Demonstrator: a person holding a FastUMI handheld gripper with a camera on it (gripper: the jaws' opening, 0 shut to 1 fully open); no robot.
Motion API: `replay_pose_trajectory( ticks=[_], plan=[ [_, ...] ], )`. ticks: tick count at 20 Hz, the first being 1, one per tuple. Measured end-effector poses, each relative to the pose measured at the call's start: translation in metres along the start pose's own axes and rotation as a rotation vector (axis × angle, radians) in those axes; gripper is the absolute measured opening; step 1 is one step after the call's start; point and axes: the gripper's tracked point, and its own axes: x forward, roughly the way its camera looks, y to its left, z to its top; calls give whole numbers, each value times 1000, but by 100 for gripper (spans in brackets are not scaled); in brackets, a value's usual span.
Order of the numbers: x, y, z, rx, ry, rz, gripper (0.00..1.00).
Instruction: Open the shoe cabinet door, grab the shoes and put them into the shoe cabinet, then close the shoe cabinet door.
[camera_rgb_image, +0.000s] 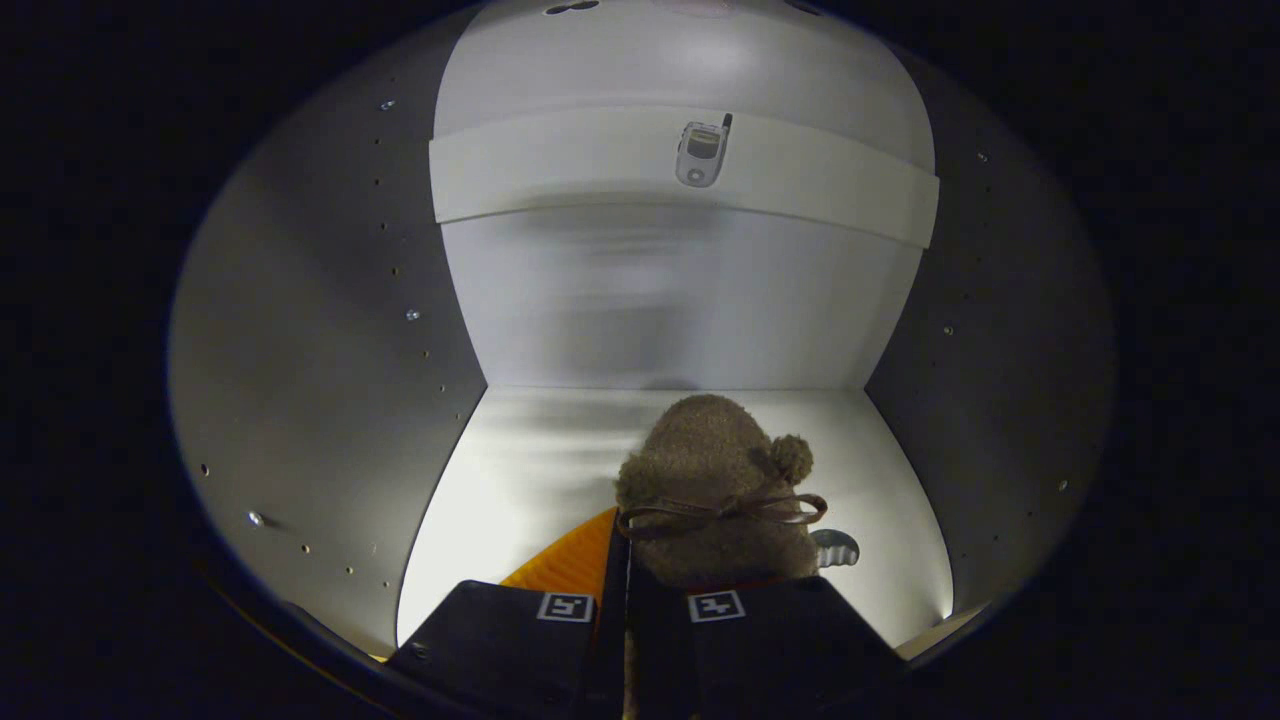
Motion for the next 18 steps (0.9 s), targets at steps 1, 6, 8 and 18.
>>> replay_pose_trajectory(
  ticks=[1, 6, 8, 18],
  plan=[
    [-3, 0, -2, 9, 0, 4, 23],
    [-41, 1, -2, 37, -31, 35, 66],
    [-63, 4, 3, 38, -70, 51, 83],
    [-217, -10, 14, -6, -405, 33, 100]
  ],
)
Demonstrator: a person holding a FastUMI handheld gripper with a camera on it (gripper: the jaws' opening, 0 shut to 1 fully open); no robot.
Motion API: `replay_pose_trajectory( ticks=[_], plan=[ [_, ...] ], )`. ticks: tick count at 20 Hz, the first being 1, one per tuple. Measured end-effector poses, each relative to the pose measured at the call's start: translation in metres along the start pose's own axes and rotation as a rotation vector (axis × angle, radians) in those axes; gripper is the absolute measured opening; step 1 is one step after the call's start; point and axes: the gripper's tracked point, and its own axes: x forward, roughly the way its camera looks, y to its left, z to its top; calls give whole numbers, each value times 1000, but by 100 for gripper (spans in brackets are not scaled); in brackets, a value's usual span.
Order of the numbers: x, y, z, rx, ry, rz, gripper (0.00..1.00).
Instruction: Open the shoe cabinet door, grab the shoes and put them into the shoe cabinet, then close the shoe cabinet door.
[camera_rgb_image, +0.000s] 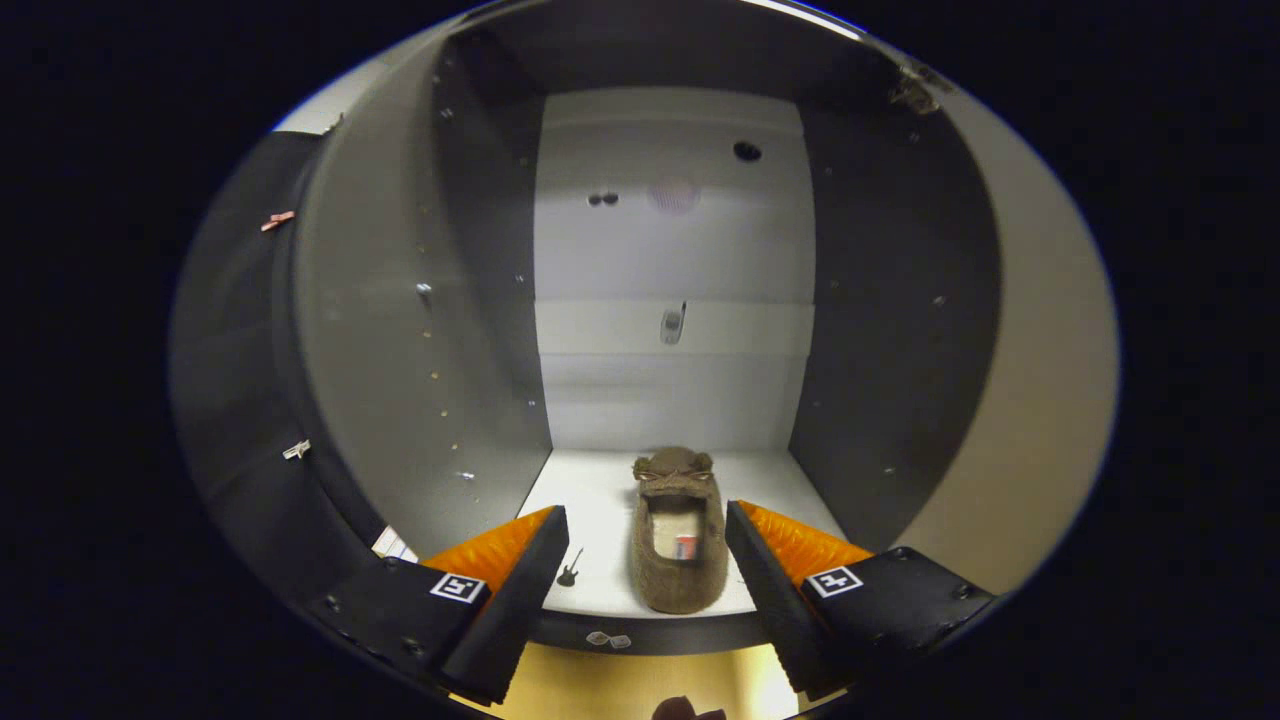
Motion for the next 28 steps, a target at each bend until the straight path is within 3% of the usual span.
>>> replay_pose_trajectory(
  ticks=[4, 14, 21, 24, 28],
  plan=[
    [-70, -9, 20, 7, -106, 13, 100],
    [-243, -55, -1, 11, -258, -24, 99],
    [-329, -90, -30, 15, -265, 20, 99],
    [-352, -129, -34, 6, -282, -24, 98],
    [-374, -185, -34, 94, -285, -71, 98]
  ],
)
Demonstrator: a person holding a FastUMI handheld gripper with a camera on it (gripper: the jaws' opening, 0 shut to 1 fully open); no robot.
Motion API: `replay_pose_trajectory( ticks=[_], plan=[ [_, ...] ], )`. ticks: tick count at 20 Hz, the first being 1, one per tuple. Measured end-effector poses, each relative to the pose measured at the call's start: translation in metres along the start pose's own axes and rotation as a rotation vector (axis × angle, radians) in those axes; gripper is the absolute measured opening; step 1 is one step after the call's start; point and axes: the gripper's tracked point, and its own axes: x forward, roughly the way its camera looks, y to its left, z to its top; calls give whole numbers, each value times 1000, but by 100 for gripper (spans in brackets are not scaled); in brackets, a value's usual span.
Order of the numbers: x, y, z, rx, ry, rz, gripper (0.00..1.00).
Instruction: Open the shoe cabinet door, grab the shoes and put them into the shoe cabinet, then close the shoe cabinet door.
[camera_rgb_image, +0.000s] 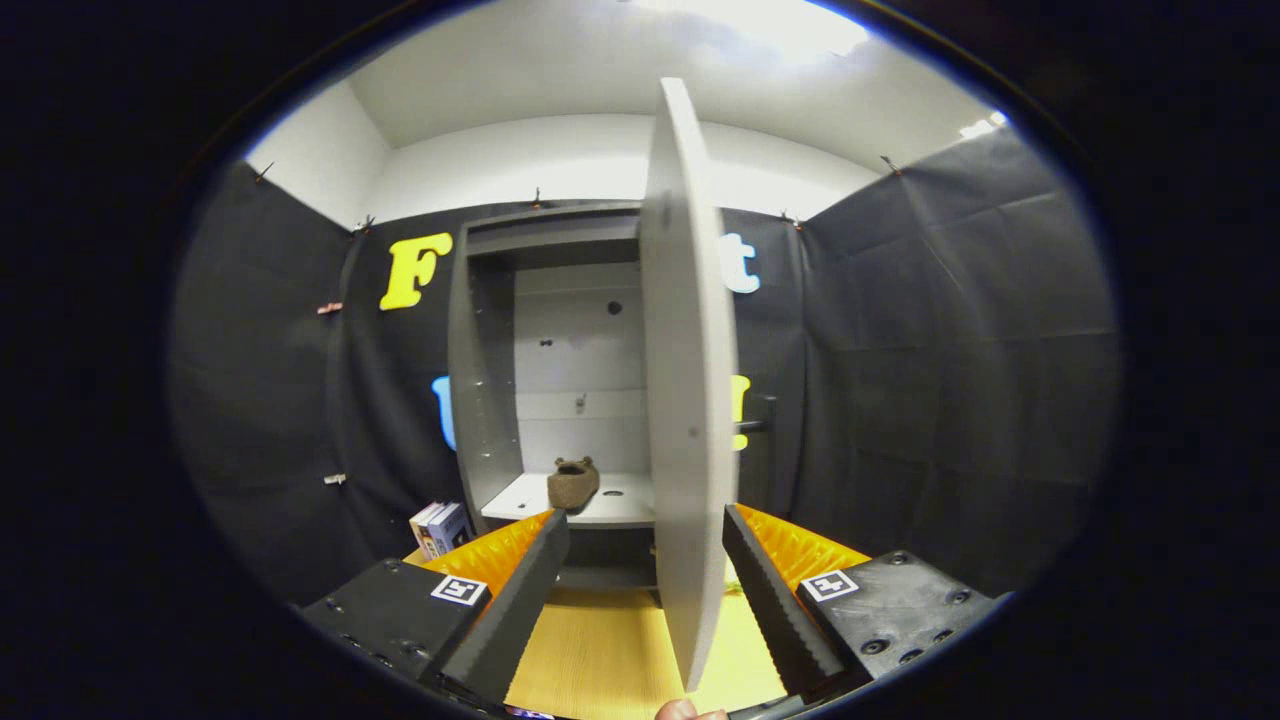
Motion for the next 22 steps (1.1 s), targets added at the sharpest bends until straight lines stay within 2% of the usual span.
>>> replay_pose_trajectory(
  ticks=[8, 14, 18, 22],
  plan=[
    [31, -103, 15, 14, 11, -66, 98],
    [70, -116, -5, 31, 64, -26, 98],
    [73, -106, -7, -15, 71, -14, 98],
    [69, -92, -9, -5, 73, -32, 97]
  ],
)
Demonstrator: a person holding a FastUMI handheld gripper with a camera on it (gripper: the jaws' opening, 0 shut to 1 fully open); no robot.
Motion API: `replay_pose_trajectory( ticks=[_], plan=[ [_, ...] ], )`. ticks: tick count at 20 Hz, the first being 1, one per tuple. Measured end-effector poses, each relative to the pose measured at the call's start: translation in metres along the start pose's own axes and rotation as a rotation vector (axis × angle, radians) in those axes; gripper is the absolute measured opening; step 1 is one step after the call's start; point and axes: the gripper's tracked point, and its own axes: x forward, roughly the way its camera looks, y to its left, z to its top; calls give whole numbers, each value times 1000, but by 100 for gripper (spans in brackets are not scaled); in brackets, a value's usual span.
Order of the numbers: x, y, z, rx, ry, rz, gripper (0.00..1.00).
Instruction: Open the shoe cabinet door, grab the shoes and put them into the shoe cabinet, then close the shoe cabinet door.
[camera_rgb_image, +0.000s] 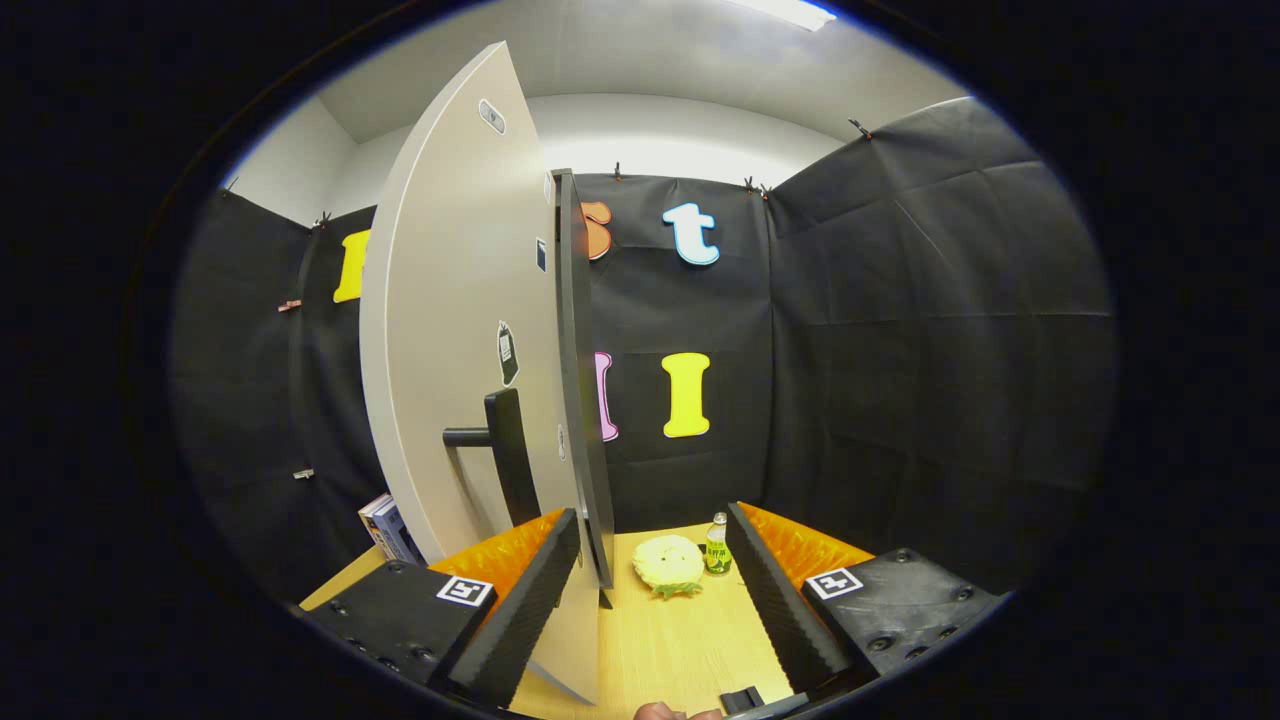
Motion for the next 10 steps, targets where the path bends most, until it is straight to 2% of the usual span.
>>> replay_pose_trajectory(
  ticks=[10],
  plan=[
    [-9, 66, -8, 10, 12, -20, 97]
  ],
)
